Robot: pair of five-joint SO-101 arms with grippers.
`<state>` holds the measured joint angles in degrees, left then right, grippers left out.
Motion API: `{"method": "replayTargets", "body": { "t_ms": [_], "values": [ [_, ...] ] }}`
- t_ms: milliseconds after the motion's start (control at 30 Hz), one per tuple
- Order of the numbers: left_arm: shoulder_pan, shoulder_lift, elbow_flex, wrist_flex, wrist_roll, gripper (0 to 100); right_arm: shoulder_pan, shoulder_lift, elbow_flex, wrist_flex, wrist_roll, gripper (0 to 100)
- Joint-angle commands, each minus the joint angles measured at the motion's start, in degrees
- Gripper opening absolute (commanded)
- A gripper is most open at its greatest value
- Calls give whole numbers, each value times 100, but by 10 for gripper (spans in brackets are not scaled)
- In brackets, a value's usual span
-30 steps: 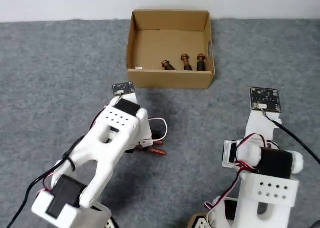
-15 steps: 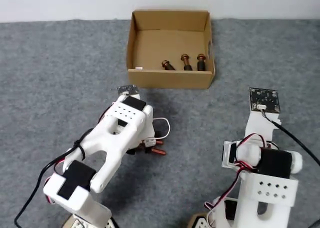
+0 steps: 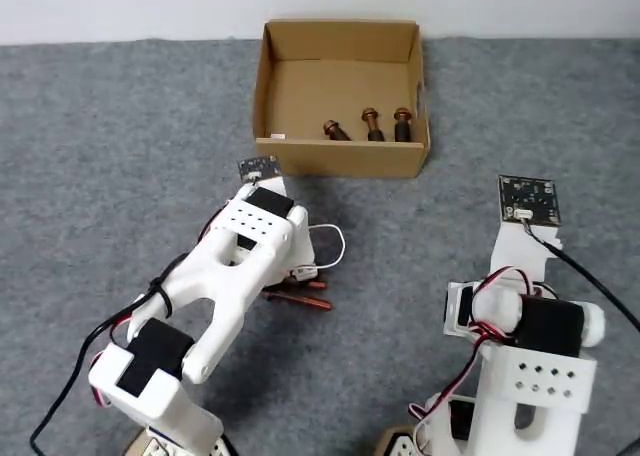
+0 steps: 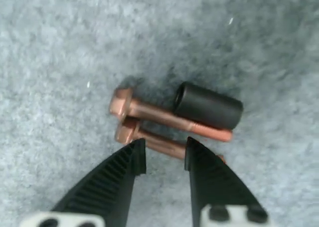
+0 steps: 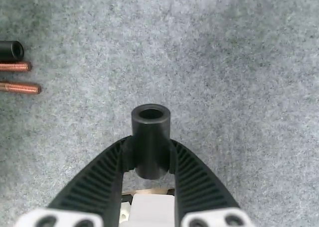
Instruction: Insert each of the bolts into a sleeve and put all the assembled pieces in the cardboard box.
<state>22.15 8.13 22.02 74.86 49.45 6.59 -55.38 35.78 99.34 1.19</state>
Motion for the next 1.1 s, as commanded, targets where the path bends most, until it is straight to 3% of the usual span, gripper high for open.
{"method": "replayTargets", "body": {
  "t_ms": [0,333,700,1067],
  "values": [
    [44,-26,-22,-176,62,141,40,-66,-35,-119,-18,9],
    [44,-26,295,105,44,141,40,-75,-35,-163,-26,9],
    [44,-26,875,-466,35,142,40,-75,-44,-101,-9,9],
    [-9,-26,1218,105,-149,145,40,-75,-70,-92,-26,9]
  ]
}}
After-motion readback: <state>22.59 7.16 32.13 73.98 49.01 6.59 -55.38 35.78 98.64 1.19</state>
